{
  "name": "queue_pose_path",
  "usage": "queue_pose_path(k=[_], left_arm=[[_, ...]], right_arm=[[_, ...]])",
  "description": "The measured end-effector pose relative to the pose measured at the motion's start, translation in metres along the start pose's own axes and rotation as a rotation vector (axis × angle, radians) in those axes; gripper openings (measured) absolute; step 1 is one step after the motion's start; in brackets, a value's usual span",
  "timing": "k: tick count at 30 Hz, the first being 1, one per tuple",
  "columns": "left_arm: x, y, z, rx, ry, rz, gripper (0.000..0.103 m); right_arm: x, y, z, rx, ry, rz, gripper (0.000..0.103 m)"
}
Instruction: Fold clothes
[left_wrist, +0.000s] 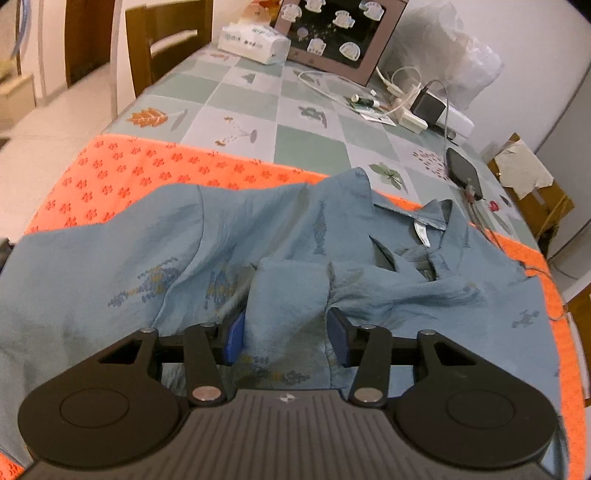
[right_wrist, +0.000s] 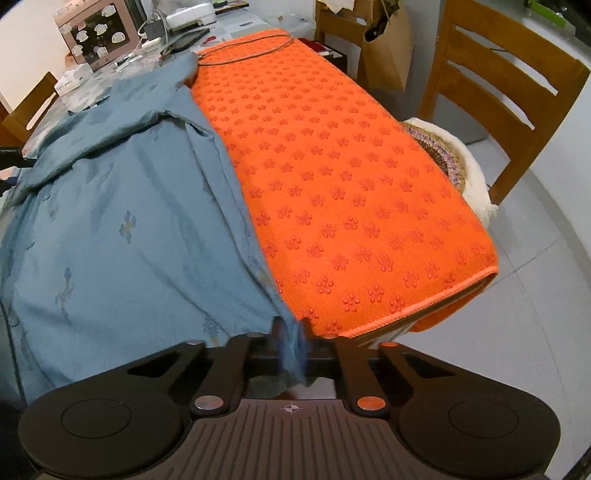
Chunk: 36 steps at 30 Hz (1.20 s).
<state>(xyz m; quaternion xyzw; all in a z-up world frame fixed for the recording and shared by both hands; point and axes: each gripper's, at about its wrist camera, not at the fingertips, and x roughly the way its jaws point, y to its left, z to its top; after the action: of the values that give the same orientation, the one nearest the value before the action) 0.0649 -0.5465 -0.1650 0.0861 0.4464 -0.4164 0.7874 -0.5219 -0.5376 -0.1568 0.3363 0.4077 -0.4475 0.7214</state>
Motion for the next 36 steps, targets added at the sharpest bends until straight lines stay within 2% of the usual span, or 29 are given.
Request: queue_pose_path(k=[2,7,12,19,25,36], left_arm=[[-0.007,-0.003,0.001,0.007,-0.017,0.018,0.004],[-0.044,-0.009,0.016,0.011,-0.088,0.025,0.004],[-0.077,-0.005,0.045,0.023,-0.106,0.008,0.004],[-0.112,0.025,0.090,0.007,-0.097,-0.070,0.003],[-0.121,0.058,0.112,0.009,-0.097,-0.101,0.003],[-0.132,0.119,0.118,-0.004,-0.090,-0.076,0.003]], right_arm=[[-0.004,0.002,0.002,-0.002,-0.006,-0.003,0.005],[-0.024,0.016,0.007,-0.040,-0.031,-0.020,0.005],[-0.046,0.045,0.010,-0.073,-0.050,-0.033,0.005],[-0.068,0.107,-0.001,-0.094,-0.082,-0.100,0.005],[-0.071,0.165,-0.019,-0.150,-0.086,-0.153,0.005],[-0.075,0.234,-0.047,-0.208,-0.077,-0.184,0.005]])
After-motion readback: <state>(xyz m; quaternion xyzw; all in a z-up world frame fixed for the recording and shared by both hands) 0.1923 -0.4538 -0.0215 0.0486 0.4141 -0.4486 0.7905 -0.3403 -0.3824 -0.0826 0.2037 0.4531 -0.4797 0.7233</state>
